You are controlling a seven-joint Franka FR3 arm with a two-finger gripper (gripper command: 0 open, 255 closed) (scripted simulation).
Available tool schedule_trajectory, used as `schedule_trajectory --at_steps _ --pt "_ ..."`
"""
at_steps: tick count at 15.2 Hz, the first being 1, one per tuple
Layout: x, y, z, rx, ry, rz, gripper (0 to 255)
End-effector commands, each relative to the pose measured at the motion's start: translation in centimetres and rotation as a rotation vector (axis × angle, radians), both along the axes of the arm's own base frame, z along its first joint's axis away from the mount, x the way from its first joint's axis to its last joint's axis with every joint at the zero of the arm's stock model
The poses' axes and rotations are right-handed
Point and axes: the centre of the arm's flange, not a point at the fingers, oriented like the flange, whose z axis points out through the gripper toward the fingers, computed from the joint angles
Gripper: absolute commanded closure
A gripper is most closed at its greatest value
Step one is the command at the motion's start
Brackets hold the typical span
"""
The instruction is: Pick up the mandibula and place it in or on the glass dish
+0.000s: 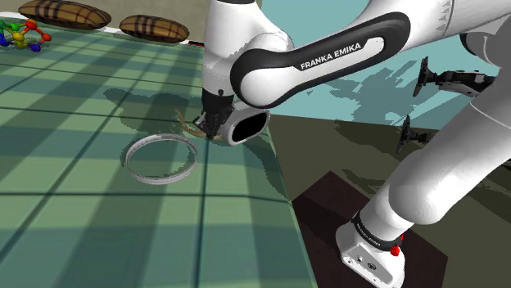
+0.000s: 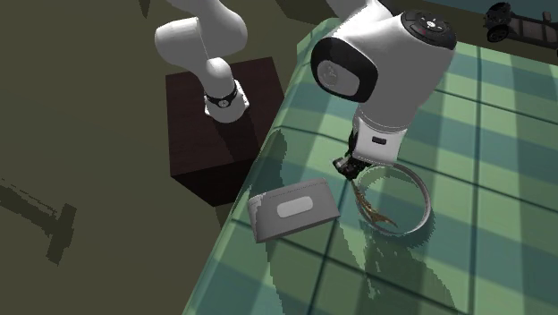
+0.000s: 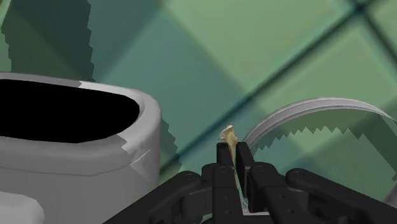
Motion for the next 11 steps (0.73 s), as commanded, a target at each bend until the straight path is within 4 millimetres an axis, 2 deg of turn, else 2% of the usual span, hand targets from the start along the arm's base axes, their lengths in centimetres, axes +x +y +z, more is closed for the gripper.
schedule_trajectory --at_steps 1,6,11 --pt "1.6 2.3 -0.4 0.001 -0.001 -0.002 255" --pt "5.0 7.6 -1.8 0.001 -0.001 -0.002 255" --pt "5.0 7.6 -4.4 0.001 -0.001 -0.002 255"
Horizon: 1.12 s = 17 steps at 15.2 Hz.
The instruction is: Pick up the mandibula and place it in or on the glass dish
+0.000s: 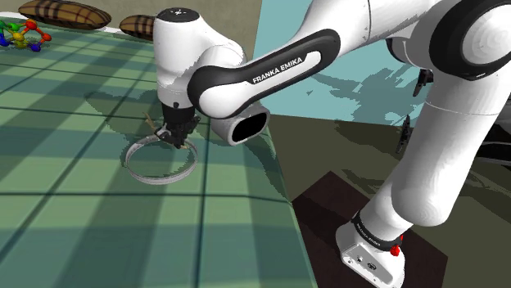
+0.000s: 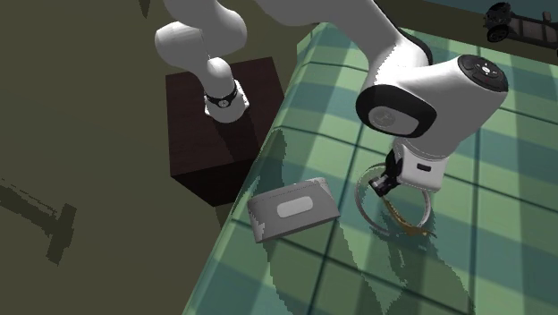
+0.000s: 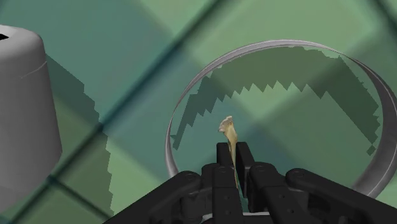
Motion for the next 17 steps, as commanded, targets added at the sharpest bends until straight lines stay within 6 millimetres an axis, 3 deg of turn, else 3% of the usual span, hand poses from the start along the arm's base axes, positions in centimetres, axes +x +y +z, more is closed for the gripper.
schedule_trajectory --at_steps 1,10,11,16,17 --pt "0.0 0.0 -1.0 0.0 0.0 0.0 255" --pt "0.0 0.0 -1.5 0.0 0.0 0.0 255" --pt "0.0 0.0 -1.5 0.0 0.0 0.0 0" --pt "0.0 0.0 -1.5 0.0 0.0 0.0 0" --pt "-0.2 0.1 -0.2 0.0 0.0 0.0 0"
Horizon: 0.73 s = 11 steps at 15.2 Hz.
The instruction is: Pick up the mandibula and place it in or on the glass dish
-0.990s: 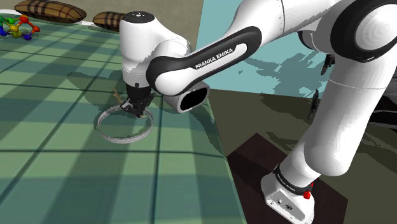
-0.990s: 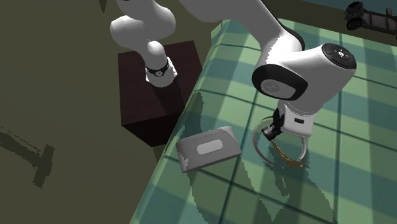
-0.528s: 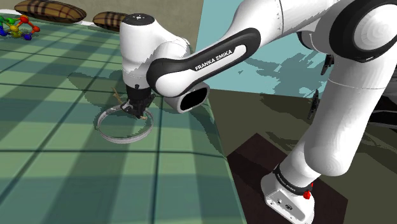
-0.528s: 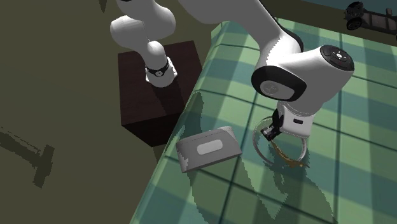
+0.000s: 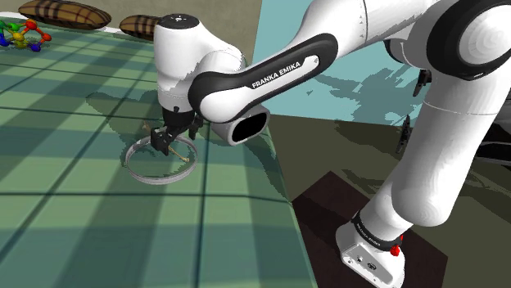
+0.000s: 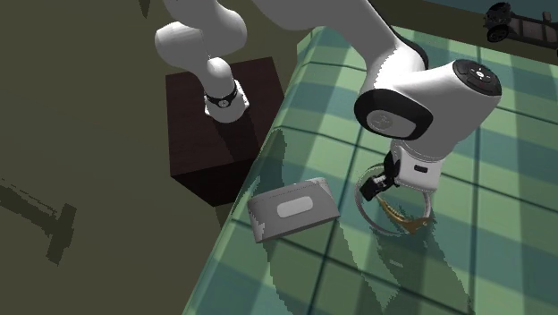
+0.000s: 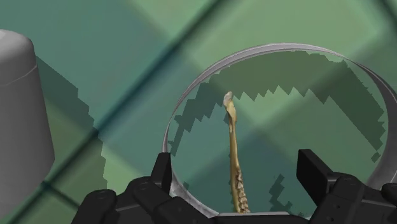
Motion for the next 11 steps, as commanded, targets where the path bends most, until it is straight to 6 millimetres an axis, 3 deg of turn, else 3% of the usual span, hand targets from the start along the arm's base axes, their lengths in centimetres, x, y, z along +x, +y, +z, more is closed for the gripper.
schedule_trajectory --at_steps 1,3,11 --pt "-0.4 0.1 2.0 0.0 0.0 0.0 0" --pt "-0.8 0.2 4.3 0.0 0.0 0.0 0" --pt "-0.8 0.2 4.3 0.0 0.0 0.0 0"
